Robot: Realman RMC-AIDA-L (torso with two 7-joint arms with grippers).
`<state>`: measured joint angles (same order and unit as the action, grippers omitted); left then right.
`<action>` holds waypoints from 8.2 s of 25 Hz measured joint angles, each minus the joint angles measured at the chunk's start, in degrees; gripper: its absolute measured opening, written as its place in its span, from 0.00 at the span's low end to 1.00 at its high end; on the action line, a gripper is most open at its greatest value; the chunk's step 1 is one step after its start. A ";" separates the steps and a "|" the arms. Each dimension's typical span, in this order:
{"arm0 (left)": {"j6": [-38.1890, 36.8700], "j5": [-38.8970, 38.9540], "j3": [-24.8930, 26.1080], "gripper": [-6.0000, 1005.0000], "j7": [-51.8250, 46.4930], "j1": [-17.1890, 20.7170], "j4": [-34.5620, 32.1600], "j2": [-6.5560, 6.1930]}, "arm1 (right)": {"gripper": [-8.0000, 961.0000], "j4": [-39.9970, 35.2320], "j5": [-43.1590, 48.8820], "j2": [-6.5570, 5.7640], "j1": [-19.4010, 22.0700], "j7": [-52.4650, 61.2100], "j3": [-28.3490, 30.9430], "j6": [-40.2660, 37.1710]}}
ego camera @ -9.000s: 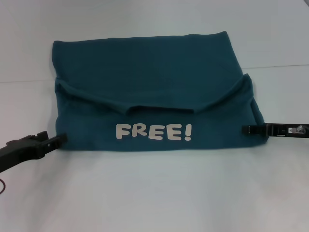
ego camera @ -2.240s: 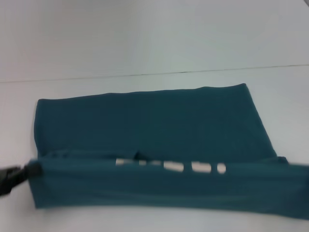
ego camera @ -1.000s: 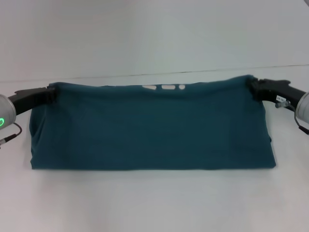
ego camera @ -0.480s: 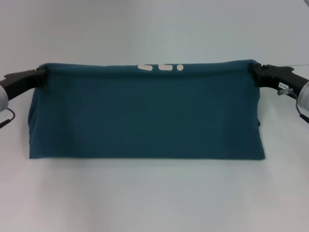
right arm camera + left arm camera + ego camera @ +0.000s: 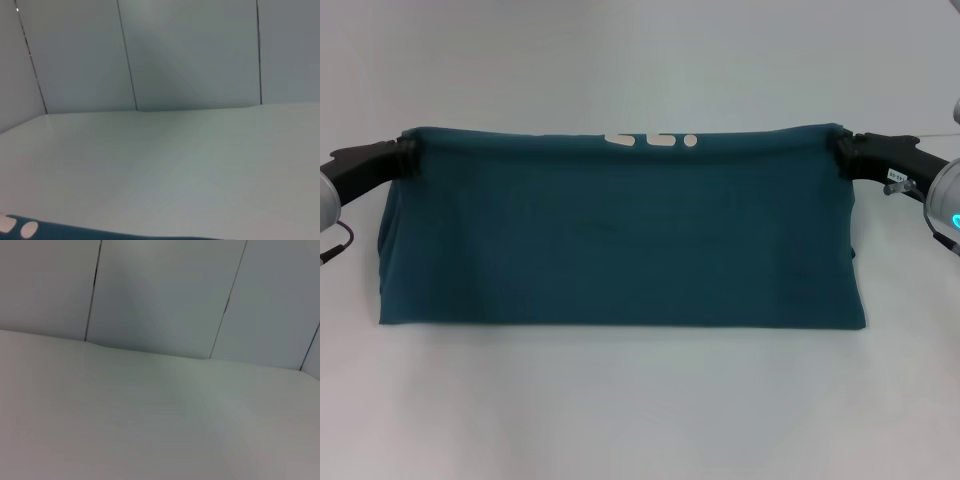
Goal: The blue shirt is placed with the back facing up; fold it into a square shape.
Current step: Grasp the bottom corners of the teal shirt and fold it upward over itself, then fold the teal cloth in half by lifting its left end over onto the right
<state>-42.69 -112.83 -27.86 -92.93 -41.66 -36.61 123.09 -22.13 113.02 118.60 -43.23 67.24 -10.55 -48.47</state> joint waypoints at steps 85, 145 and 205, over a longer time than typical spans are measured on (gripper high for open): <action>-14.04 -13.16 -0.08 0.77 -8.02 14.08 -6.73 -0.05 | 0.81 -10.69 5.09 -9.54 14.52 45.47 -19.16 -25.36; -16.53 -16.65 -4.94 0.01 -7.34 14.32 -9.89 0.74 | 0.79 -9.82 13.74 -7.39 12.50 49.87 -19.78 -22.05; -16.55 -17.15 -5.19 0.01 -7.31 14.06 -10.41 0.57 | 0.73 -7.59 16.35 -5.06 11.00 50.57 -21.75 -18.74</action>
<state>-59.24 -129.98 -33.05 -100.24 -27.60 -47.02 123.66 -29.72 129.37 113.54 -32.23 117.82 -32.29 -67.22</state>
